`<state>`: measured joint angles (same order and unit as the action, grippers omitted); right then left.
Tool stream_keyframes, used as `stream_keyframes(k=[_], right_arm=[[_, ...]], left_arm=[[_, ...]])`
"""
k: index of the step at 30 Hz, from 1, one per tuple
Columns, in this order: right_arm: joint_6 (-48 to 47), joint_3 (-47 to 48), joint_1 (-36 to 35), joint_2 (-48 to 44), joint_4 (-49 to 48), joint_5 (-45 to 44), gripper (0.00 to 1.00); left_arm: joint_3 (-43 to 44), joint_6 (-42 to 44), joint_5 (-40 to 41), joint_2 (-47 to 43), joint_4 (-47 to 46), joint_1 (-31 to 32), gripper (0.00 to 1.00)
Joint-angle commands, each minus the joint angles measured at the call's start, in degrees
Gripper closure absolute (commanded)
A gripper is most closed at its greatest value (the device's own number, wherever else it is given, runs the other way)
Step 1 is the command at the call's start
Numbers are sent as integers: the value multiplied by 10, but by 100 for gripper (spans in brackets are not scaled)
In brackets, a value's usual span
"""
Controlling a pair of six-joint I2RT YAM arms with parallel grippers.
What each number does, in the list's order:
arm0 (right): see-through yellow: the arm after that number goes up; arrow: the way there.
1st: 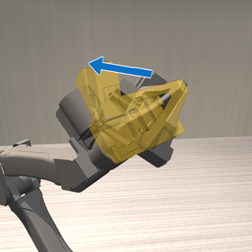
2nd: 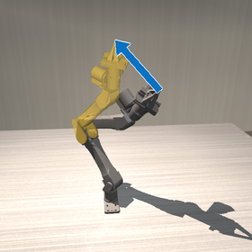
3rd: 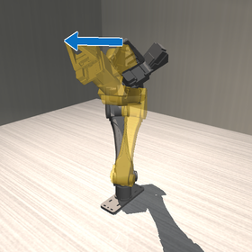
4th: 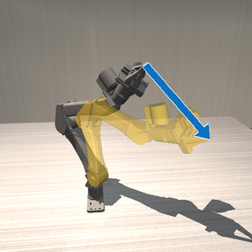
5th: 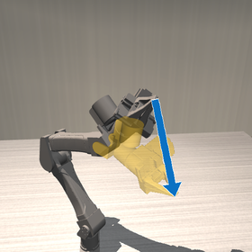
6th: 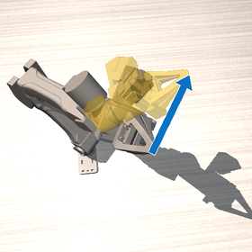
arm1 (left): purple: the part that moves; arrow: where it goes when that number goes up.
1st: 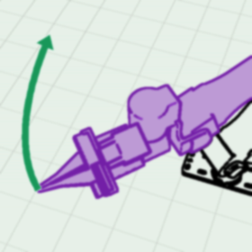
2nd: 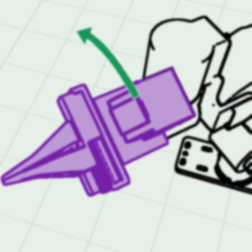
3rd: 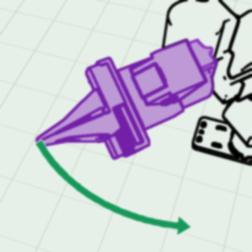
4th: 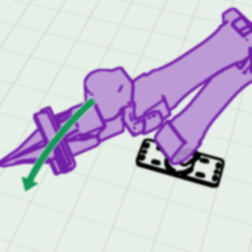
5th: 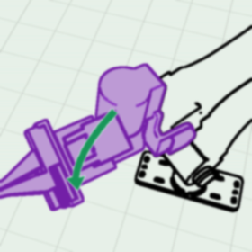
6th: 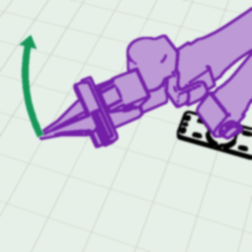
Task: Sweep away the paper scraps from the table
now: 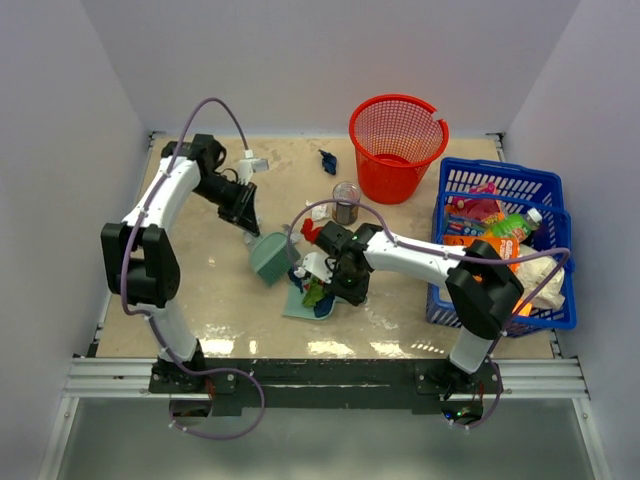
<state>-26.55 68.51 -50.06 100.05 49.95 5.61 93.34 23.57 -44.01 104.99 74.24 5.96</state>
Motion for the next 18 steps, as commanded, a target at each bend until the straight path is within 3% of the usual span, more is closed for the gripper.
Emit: stream_keyframes(k=[1,8,18], right_arm=[[9,-17,2,-13,-53,10,100],[12,-19,2,5,-106,12,100],[29,-60,2,-22,-157,6,100]], left_arm=[[18,8,11,-36,6,-7,100],[-33,8,12,-51,7,-7,100],[68,16,-73,-99,12,-23,100]])
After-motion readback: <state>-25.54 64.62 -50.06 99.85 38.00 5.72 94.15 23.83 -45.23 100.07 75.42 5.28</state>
